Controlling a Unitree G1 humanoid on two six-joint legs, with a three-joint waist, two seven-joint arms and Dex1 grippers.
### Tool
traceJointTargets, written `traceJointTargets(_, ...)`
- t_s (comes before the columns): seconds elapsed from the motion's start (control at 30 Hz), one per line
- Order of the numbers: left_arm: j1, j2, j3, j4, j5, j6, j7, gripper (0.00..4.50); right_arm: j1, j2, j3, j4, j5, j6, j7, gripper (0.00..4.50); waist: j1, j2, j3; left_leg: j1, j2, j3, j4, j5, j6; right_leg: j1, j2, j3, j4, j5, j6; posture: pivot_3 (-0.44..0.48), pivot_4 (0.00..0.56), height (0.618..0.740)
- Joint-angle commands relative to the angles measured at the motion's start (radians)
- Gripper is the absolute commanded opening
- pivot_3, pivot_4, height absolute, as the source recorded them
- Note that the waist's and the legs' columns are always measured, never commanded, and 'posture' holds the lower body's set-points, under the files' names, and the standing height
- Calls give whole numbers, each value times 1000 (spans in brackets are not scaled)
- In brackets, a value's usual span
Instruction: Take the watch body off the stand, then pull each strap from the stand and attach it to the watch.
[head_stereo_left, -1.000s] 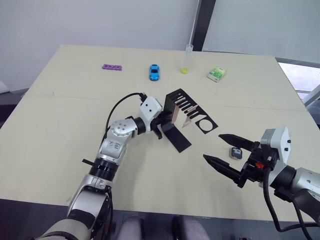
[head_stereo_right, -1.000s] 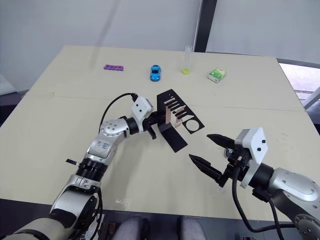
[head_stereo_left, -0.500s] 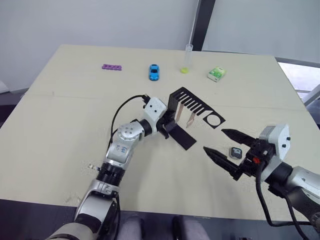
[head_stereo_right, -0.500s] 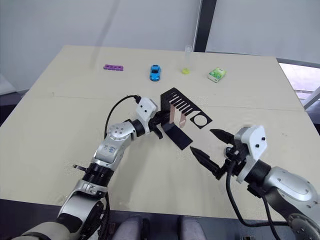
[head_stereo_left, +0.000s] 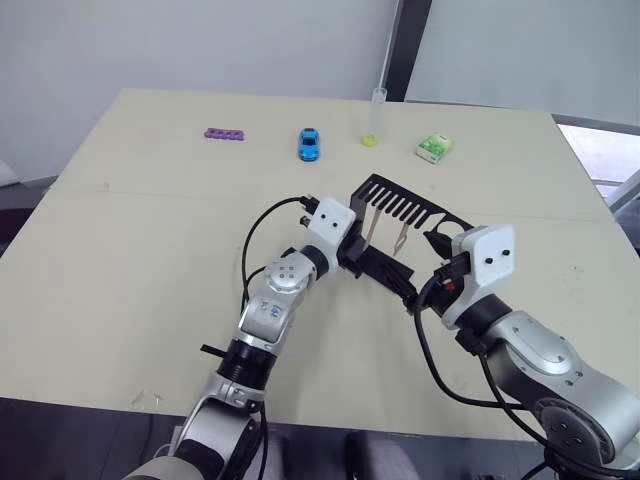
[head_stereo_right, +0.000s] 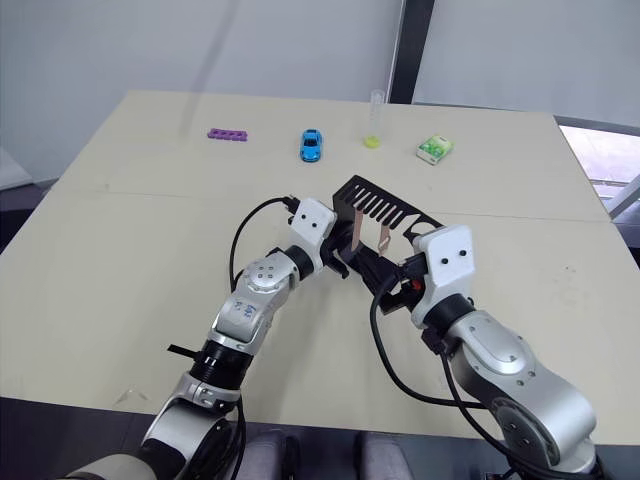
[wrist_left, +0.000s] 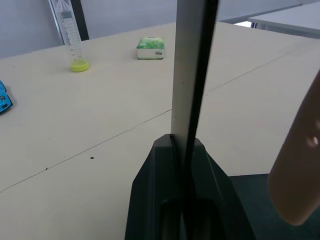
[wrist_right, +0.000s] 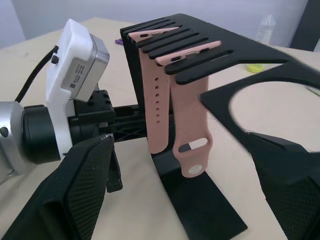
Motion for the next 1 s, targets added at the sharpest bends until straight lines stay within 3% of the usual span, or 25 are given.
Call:
traceJointTargets(0.03, -32, -12, 9, -58, -26, 57, -13, 54, -16, 23, 4, -11, -51, 13, -27, 4500, 0, 0, 0, 0, 0, 0, 0, 0, 0, 0, 0, 0, 0, 0, 0, 0, 150, 740)
traceJointTargets(0.3, -72, -3, 13, -60, -37, 173, -31, 54, -43, 35, 33, 3, -160, 41, -23, 4500, -2, 0, 0, 0, 0, 0, 0, 0, 0, 0, 0, 0, 0, 0, 0, 0, 150, 740)
traceJointTargets(0.67, -66, -6, -27, -73, -17, 160, -30, 54, -80, 145, 127, -7, -325, 86, -88, 4500, -2, 0, 0, 0, 0, 0, 0, 0, 0, -1, 0, 0, 1, 0, 0, 0, 150, 740)
traceJointTargets(0.77, -60, -5, -34, -78, -17, 160, -30, 0, -96, 169, 142, 2, -361, 96, -88, 3671, -2, 0, 0, -1, 0, 0, 0, 0, 0, -2, 0, 0, 1, 0, 0, 0, 150, 740)
traceJointTargets(0.87, -59, -5, -40, -79, -17, 160, -31, 0, -120, 190, 163, 18, -406, 104, -95, 2206, -2, 0, 0, -2, -1, 0, 0, 0, 0, -4, 0, 0, 2, 0, 0, 0, 150, 740)
traceJointTargets(1.0, -60, -8, -40, -72, -18, 161, -28, 0, -144, 207, 183, 33, -468, 111, -97, 2206, -2, 0, 0, -3, -1, 1, 0, 0, -1, -6, 0, 1, 3, 0, 0, 0, 150, 740)
